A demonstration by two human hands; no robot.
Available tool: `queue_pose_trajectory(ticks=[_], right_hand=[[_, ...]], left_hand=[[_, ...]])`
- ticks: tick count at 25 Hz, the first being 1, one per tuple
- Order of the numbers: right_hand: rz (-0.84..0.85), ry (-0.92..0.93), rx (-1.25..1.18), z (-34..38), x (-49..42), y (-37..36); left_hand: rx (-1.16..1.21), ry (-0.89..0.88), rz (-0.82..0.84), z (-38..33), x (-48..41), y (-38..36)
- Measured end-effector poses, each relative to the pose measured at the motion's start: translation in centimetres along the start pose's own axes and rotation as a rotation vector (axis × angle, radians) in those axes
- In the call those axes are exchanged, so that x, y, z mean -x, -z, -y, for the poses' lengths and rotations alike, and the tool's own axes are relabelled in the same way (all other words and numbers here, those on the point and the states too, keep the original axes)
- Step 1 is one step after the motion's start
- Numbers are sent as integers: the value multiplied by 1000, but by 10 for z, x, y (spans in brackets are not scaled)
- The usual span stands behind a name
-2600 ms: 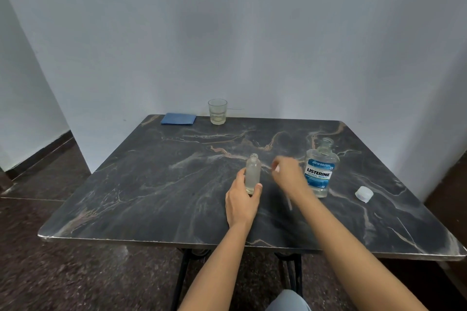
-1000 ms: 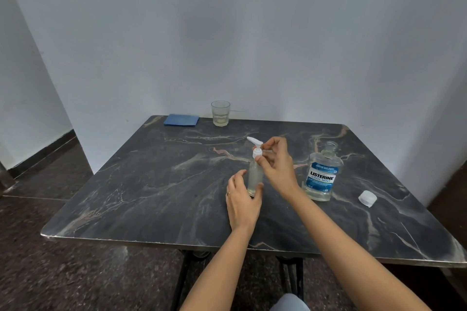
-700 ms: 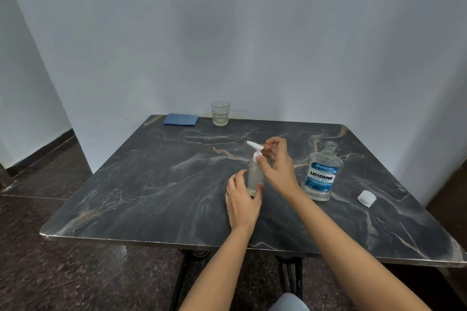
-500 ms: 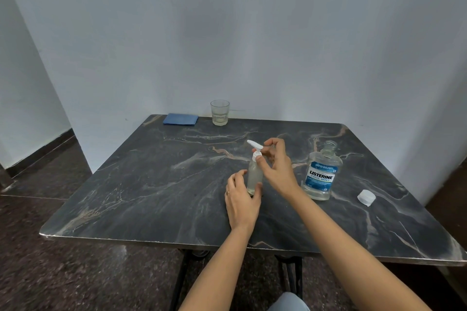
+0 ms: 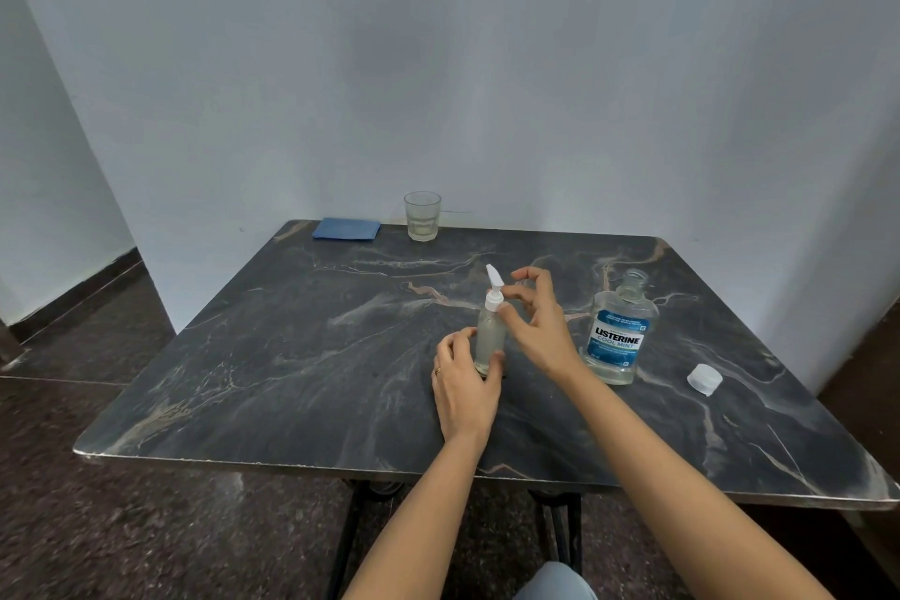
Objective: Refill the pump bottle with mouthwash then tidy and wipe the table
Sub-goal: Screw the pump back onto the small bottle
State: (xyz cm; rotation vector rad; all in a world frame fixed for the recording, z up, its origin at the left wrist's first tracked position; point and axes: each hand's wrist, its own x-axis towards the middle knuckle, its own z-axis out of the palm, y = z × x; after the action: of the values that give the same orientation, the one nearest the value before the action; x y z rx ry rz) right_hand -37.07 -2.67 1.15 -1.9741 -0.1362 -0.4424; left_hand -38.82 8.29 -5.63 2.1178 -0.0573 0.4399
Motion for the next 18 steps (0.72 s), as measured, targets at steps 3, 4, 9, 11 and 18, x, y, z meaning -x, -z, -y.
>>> queue_pose_trajectory(ticks=[3, 4, 9, 11, 18], right_hand=[[-4, -19, -40, -2, 1, 0], [-5, -11, -53, -2, 1, -1], [28, -12, -95, -3, -1, 0], [36, -74, -179, -6, -2, 0], [59, -139, -357, -10, -4, 0]], left_hand=[[-9, -8, -4, 1, 0, -1], [-10, -8, -5, 1, -1, -1], [1, -5, -15, 1, -1, -2], [0, -3, -14, 2, -1, -2], [8, -18, -13, 2, -2, -2]])
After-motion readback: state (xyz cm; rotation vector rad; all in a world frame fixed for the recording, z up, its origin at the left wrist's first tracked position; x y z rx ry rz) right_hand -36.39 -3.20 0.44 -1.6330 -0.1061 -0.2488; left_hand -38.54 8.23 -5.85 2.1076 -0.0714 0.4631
